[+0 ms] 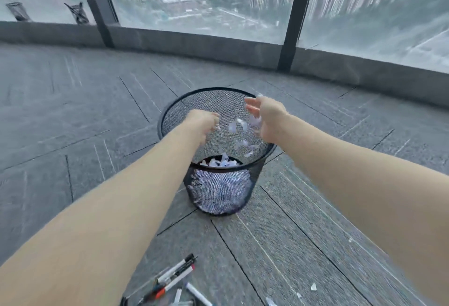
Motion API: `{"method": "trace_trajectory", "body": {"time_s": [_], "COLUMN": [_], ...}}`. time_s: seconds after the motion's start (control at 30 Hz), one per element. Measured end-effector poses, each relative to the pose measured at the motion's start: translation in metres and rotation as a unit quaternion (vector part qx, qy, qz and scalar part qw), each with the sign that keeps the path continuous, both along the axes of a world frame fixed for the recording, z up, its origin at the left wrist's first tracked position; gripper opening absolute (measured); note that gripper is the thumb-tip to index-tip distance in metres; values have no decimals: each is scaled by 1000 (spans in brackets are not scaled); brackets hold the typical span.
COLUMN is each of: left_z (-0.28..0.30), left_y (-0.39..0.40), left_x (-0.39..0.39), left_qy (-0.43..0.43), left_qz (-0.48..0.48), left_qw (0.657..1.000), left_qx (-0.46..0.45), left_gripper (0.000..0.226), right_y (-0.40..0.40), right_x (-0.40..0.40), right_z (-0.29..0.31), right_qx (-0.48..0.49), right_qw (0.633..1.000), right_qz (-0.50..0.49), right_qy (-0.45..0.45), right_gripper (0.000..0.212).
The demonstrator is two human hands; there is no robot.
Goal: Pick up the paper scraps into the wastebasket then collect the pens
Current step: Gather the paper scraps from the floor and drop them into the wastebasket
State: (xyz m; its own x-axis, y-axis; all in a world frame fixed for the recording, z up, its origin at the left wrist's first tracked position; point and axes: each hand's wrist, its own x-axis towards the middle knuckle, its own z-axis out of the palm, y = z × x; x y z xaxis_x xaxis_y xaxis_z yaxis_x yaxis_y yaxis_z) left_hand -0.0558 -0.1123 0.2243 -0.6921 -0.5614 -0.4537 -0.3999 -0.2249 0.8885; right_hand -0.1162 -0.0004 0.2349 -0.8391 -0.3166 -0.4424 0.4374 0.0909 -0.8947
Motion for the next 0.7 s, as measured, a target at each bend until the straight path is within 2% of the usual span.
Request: {"method": "trace_trajectory", "body": {"time_s": [0.1, 0.13, 0.23, 0.33, 0.43, 0.57, 0.7], "left_z": [-2, -3, -7, -11, -15, -22, -24], "left_y": [-7, -8, -10, -13, -15, -22, -31], "left_x": [3, 5, 8, 12, 15, 14, 15], "left_qy": [1, 3, 14, -14, -54, -44, -18], "left_qz": [-19, -11, 9, 18, -1, -48, -62], "left_qw": [999, 999, 1000, 999, 997, 998, 996], "left_qx": [-45, -34, 9, -22, -55, 4, 61], "left_gripper": [23, 17, 15, 23, 35, 59, 62], "right_y": [-3, -4, -2, -1, 0, 0, 3], "right_x": [-2, -3, -2, 0, 3, 1, 2], "right_z": [-1, -3, -6, -9, -10, -11, -13], "right_qx": [-29, -45, -79, -97, -58, -77, -118], "right_qw": [999, 998, 995, 993, 996, 996, 989], "right_qz": [12, 12, 15, -28, -34, 8, 59], "right_qy": [-29, -39, -54, -69, -64, -52, -70], "right_gripper": [48, 49, 39, 31, 34, 50, 63]}}
